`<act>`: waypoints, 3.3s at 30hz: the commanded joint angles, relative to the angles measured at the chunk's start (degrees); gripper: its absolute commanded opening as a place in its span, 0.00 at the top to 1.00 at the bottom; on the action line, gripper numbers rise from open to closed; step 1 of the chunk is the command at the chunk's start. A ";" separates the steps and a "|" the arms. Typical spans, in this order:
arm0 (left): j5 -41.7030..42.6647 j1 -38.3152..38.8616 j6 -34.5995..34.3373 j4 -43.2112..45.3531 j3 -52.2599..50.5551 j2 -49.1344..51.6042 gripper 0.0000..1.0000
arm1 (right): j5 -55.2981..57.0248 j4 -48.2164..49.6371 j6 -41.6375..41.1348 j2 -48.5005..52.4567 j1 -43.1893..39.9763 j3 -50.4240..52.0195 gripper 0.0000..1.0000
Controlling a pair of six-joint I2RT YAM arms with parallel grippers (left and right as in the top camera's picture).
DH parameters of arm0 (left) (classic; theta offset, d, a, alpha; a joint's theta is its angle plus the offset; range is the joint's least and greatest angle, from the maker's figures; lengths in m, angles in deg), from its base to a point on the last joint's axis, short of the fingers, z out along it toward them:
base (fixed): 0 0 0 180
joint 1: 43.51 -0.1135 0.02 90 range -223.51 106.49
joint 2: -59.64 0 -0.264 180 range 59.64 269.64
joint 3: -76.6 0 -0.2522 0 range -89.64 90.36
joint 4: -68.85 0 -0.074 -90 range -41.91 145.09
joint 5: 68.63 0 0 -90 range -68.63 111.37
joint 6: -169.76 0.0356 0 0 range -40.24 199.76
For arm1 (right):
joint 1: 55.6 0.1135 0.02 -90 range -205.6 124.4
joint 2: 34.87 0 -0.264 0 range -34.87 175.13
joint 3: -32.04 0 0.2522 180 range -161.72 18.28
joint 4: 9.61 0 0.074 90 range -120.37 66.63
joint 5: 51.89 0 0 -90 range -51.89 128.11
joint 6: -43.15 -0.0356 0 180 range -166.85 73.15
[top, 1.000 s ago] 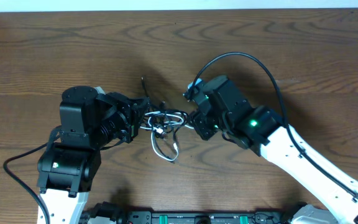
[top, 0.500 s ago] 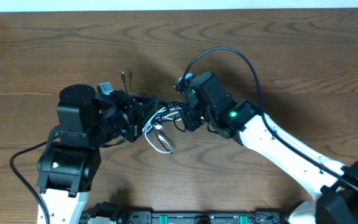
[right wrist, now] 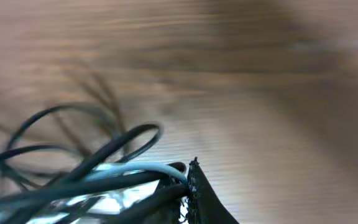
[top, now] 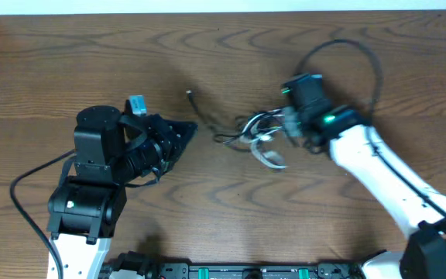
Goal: Untangle cables
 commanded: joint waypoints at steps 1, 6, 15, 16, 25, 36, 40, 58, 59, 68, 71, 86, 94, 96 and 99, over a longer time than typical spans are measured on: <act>-17.07 -0.26 7.32 -3.39 0.33 -0.37 0.92 | -2.12 -1.73 2.45 -4.52 -3.26 0.26 0.99; -25.49 -0.24 7.34 -8.46 0.33 0.94 0.73 | -21.53 -2.05 11.98 -9.79 -5.07 0.26 0.99; -11.13 -0.22 16.59 -5.44 0.33 5.25 0.23 | -53.33 -0.61 20.81 -18.05 -5.01 0.26 0.99; -7.04 -0.20 21.49 -3.93 0.33 5.84 0.18 | -53.31 -0.74 20.79 -18.29 -5.03 0.26 0.99; 2.32 0.52 47.34 -1.31 0.31 8.13 0.12 | -52.15 -0.74 8.13 -18.18 -5.03 0.26 0.99; -4.24 16.70 53.42 7.43 0.31 8.41 0.12 | -43.65 -2.27 -0.31 -17.77 -5.03 0.26 0.99; -11.32 22.62 53.37 7.28 0.31 10.08 0.18 | -43.65 -2.27 -0.92 -16.76 -5.01 0.26 0.99; -21.35 30.14 48.35 9.55 0.31 25.70 0.92 | -37.55 -11.89 -1.11 -14.84 -5.01 0.28 0.01; -21.35 30.12 48.35 9.60 0.31 25.68 0.92 | -37.55 -12.20 -1.11 -14.84 -5.01 0.28 0.01; -21.42 30.12 48.37 9.31 0.31 25.70 0.92 | -37.59 -12.35 -1.11 -14.84 -5.03 0.28 0.01; -25.07 30.12 46.93 8.83 0.33 25.55 0.93 | -37.59 -12.35 -1.11 -14.84 -5.03 0.28 0.01; -37.42 27.52 38.73 5.68 0.33 20.74 0.92 | -37.59 -12.35 -1.11 -14.84 -5.03 0.28 0.01; -37.35 27.52 36.83 5.35 0.33 18.80 0.92 | -37.59 -12.35 -1.11 -14.84 -5.03 0.28 0.01; -37.18 27.52 35.23 4.76 0.33 17.38 0.93 | -37.59 -12.35 -1.11 -14.84 -5.03 0.28 0.01; -37.20 27.43 35.10 4.07 0.33 14.27 0.92 | -37.59 -12.35 -1.11 -14.84 -5.03 0.28 0.01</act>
